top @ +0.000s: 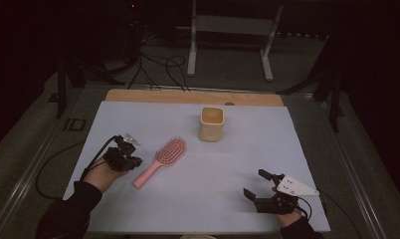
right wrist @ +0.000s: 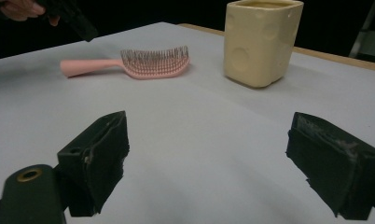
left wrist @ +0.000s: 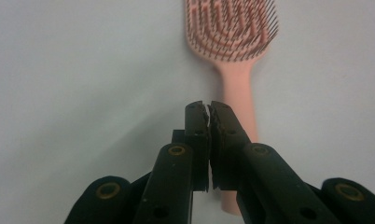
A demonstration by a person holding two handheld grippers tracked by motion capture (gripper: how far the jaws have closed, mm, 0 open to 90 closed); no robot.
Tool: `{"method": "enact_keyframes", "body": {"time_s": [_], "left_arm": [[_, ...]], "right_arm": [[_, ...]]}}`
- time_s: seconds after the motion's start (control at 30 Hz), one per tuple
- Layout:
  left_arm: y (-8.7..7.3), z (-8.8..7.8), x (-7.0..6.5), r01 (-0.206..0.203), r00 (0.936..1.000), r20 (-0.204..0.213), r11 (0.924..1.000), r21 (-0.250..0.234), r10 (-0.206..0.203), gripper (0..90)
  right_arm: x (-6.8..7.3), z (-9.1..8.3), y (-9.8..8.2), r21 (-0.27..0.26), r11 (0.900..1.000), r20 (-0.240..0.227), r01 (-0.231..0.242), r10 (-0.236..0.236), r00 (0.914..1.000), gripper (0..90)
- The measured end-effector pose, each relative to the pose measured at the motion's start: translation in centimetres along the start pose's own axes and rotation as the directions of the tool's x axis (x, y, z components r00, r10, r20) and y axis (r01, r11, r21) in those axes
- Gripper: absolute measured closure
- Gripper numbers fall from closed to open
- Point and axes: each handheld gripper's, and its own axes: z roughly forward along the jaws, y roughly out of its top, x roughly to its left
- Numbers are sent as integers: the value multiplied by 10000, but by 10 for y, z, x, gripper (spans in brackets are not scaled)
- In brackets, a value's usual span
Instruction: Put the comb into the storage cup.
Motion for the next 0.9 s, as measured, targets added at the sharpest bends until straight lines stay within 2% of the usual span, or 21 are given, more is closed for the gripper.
{"method": "enact_keyframes", "body": {"time_s": [0.2,0.5,0.53,0.7,0.77,0.8,0.83,0.9], "left_arm": [[8,-4,-3,41,10000,90,10000,-29,-41,758],[14,-4,-7,-107,9995,306,9999,40,106,638],[16,-1,-11,-256,9991,343,9995,183,250,637],[18,4,-15,-336,9988,356,9986,404,321,549],[19,6,-16,-315,9988,385,9985,446,298,472],[20,7,-16,-378,9986,389,9977,567,356,472],[21,9,-18,-344,9991,285,9976,602,327,408],[22,12,-20,-370,9990,266,9969,691,353,389]], "right_arm": [[0,0,0,-14,10000,-20,1,-1,10000,123],[1,0,0,-9,10000,-46,-14,13,10000,123],[1,0,0,-16,10000,-41,-29,29,10000,123],[1,1,0,-5,10000,-101,-21,21,9999,123],[1,0,0,-5,10000,-102,-27,27,9999,123],[1,0,0,-3,10000,-100,-28,28,9999,123],[1,0,0,2,10000,-102,-18,18,9999,123],[1,0,0,3,10000,-101,-42,42,9999,123]]}}
